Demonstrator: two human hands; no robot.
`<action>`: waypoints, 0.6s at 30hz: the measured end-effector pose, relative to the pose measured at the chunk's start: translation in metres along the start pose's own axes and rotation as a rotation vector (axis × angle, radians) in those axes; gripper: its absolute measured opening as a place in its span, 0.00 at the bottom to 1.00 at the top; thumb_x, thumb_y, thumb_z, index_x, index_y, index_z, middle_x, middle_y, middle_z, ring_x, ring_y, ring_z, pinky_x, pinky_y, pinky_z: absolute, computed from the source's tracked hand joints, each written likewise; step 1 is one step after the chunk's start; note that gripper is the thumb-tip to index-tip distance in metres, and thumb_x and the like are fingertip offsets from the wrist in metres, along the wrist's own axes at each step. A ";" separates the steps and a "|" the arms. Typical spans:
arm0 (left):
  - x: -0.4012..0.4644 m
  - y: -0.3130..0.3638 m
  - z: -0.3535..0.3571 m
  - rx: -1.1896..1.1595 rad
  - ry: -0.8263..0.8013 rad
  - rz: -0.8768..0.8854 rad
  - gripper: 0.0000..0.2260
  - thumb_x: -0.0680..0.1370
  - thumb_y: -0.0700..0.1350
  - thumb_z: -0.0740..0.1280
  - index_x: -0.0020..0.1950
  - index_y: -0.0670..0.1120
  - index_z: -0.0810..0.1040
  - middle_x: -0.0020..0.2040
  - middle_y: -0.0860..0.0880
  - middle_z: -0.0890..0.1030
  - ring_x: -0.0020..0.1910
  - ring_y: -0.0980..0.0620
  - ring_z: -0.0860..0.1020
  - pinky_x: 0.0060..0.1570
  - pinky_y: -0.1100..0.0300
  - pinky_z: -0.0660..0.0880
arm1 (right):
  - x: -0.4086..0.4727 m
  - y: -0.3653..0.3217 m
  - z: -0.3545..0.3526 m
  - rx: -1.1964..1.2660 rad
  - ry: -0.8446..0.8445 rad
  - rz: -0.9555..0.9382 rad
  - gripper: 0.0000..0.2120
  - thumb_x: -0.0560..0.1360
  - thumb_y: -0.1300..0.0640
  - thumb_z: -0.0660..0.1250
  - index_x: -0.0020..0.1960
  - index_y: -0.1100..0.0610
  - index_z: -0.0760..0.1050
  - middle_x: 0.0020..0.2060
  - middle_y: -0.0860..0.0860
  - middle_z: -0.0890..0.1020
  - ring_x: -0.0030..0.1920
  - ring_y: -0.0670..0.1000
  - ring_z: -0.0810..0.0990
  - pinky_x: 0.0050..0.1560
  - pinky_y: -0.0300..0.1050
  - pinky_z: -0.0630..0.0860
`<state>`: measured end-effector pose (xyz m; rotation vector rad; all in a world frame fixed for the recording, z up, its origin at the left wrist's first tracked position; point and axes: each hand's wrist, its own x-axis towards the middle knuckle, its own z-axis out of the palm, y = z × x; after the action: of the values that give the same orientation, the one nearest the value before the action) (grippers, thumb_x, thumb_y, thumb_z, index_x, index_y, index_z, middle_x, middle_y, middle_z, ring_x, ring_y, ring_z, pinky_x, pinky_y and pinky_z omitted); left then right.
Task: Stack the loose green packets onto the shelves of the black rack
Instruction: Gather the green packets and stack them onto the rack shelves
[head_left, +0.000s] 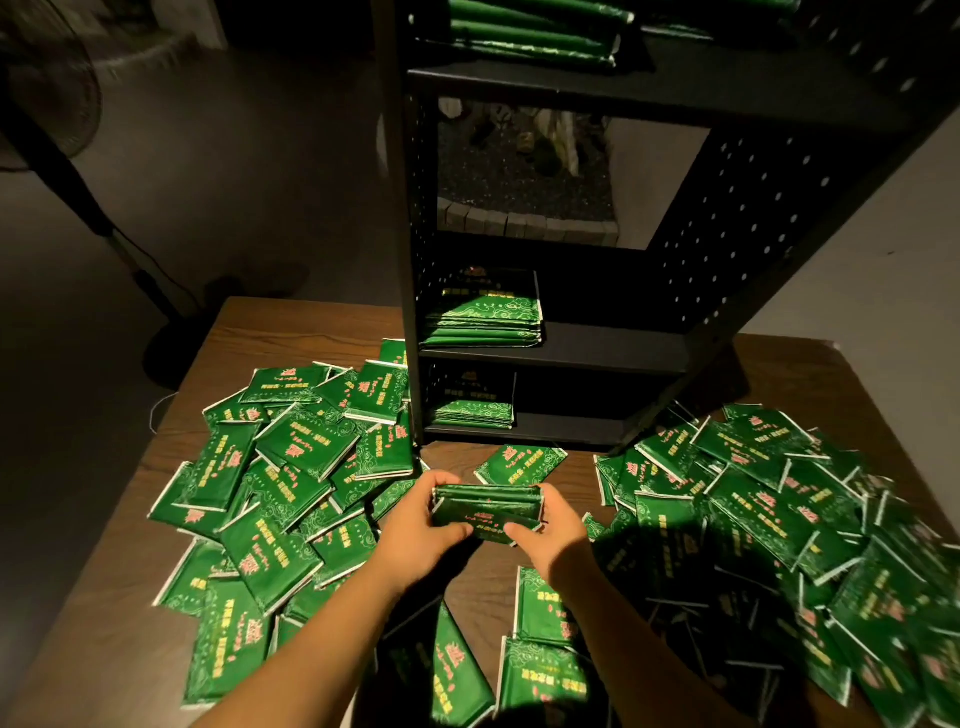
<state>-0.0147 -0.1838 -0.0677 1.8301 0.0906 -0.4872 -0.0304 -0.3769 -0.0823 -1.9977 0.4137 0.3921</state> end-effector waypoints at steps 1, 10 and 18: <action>0.001 -0.005 0.002 0.063 0.003 0.006 0.21 0.72 0.32 0.73 0.56 0.52 0.72 0.47 0.50 0.82 0.42 0.55 0.81 0.48 0.55 0.79 | 0.001 0.005 0.002 -0.036 0.010 -0.018 0.19 0.72 0.63 0.73 0.59 0.51 0.71 0.50 0.45 0.79 0.52 0.45 0.78 0.55 0.39 0.77; -0.001 -0.027 0.015 0.232 0.016 -0.084 0.19 0.74 0.33 0.69 0.58 0.53 0.70 0.49 0.56 0.81 0.50 0.54 0.80 0.52 0.62 0.73 | 0.001 0.025 0.010 -0.066 0.029 0.008 0.27 0.72 0.66 0.73 0.68 0.57 0.68 0.54 0.52 0.78 0.47 0.46 0.78 0.42 0.29 0.74; 0.002 -0.025 0.024 0.240 0.006 -0.113 0.19 0.76 0.33 0.65 0.60 0.52 0.64 0.52 0.48 0.78 0.52 0.48 0.77 0.53 0.57 0.72 | -0.002 0.019 0.008 -0.117 -0.005 0.034 0.27 0.76 0.66 0.68 0.72 0.58 0.65 0.61 0.50 0.74 0.62 0.49 0.74 0.56 0.30 0.69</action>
<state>-0.0273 -0.1985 -0.0959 2.0697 0.1455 -0.5926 -0.0415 -0.3775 -0.1000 -2.1049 0.4305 0.4516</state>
